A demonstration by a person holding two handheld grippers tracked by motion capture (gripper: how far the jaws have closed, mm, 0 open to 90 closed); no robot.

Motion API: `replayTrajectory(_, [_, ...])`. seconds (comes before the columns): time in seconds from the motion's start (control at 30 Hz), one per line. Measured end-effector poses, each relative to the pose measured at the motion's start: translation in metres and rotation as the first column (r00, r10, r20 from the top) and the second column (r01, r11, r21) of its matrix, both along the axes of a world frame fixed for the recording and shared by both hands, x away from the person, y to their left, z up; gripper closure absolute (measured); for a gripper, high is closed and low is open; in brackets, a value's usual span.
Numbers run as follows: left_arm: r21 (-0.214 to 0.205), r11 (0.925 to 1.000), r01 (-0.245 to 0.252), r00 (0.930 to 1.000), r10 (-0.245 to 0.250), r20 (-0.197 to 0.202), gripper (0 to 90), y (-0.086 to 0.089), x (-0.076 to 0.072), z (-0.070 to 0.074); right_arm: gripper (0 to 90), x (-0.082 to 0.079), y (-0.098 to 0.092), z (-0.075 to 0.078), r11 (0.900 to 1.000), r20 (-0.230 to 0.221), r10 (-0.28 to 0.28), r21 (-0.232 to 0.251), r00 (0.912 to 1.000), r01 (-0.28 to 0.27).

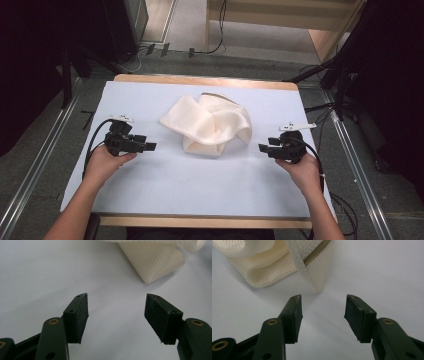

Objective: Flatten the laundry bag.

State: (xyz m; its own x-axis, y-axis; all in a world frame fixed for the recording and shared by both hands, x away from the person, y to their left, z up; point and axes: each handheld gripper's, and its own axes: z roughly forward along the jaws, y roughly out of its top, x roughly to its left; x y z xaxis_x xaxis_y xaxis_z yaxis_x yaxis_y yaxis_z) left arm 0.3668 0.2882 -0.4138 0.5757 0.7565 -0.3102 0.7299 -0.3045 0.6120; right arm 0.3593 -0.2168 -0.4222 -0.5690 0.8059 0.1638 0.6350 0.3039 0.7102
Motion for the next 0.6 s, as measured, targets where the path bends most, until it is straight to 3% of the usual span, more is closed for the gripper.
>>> replayTrajectory(0.17, [-0.011,0.9999,0.008,0.9998,-0.007,0.020,34.9,-0.004,0.013,0.012,48.2,0.002,0.008,0.022,0.9998,0.021,0.012,0.014,0.9997,-0.012])
replayTrajectory(0.3, [0.006,0.9999,0.010,0.9995,-0.010,0.030,34.5,-0.008,0.033,0.018,47.2,0.005,0.013,0.027,0.9997,0.020,0.023,0.007,0.9995,-0.023])
replayTrajectory(0.6, [-0.015,0.9998,0.013,0.9995,-0.013,0.028,33.6,-0.009,0.064,0.025,43.7,0.015,0.019,0.048,0.9998,0.039,0.019,0.006,0.9991,-0.019])
